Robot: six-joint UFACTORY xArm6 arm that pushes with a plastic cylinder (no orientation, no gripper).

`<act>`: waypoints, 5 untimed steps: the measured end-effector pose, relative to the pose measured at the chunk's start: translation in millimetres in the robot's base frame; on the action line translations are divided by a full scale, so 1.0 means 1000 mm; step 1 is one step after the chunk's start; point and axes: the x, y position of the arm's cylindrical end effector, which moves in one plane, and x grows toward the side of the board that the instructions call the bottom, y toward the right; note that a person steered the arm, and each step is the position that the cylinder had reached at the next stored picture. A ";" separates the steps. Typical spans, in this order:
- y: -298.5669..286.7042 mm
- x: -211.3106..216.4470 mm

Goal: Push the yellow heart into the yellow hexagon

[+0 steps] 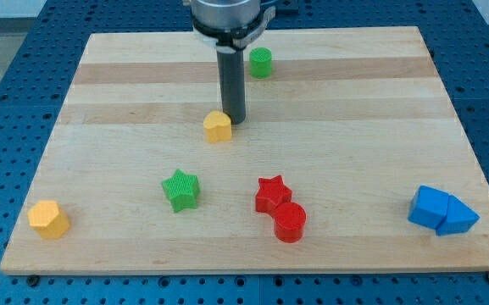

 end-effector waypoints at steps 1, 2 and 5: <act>-0.002 0.020; -0.047 0.020; -0.064 0.089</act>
